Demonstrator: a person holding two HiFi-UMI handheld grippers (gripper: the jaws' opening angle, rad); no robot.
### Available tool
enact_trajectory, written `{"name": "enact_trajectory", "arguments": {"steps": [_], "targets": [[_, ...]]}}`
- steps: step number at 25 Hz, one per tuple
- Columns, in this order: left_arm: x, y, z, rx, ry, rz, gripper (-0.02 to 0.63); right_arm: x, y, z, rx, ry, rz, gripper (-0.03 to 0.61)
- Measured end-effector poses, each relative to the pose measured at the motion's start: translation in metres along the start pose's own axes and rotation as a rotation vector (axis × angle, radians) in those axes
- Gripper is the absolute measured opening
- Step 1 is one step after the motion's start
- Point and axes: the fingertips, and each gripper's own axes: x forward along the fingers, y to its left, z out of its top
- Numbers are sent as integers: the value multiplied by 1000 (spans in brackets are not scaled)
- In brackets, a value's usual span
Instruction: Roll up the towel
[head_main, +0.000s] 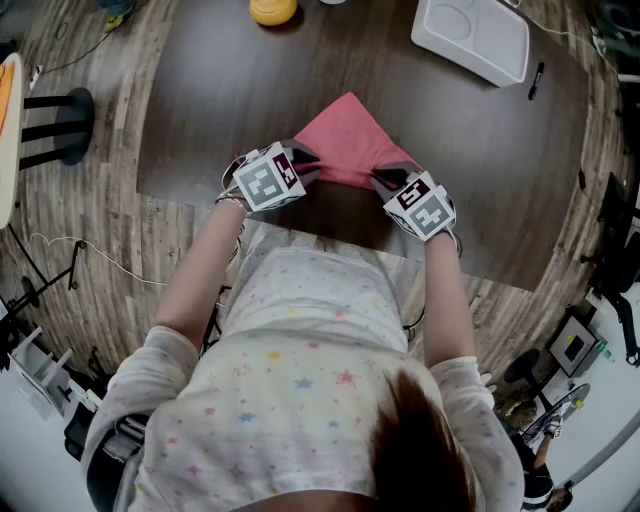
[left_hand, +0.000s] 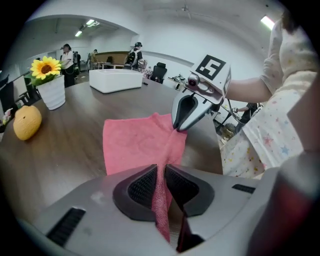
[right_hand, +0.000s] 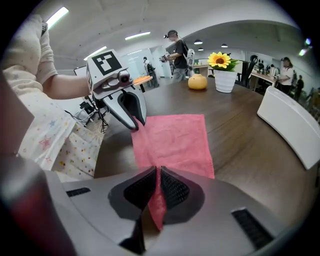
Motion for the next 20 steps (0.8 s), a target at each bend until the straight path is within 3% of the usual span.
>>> {"name": "enact_trajectory", "arguments": {"steps": [4,12,16,20], "targets": [[-5,18,-6,-2,-16,84,87,5,-5,-5,-14,2,-36,28],[-19,4,17,108,-111,93,96,4,-3,1,-68,6,-42,28],[10,-9,10,194,-12,76,173,4,0,3,-100,5,-38,28],[21,-9,-5,243,63,89,177,5,1,4,-111,6,-38,28]]}}
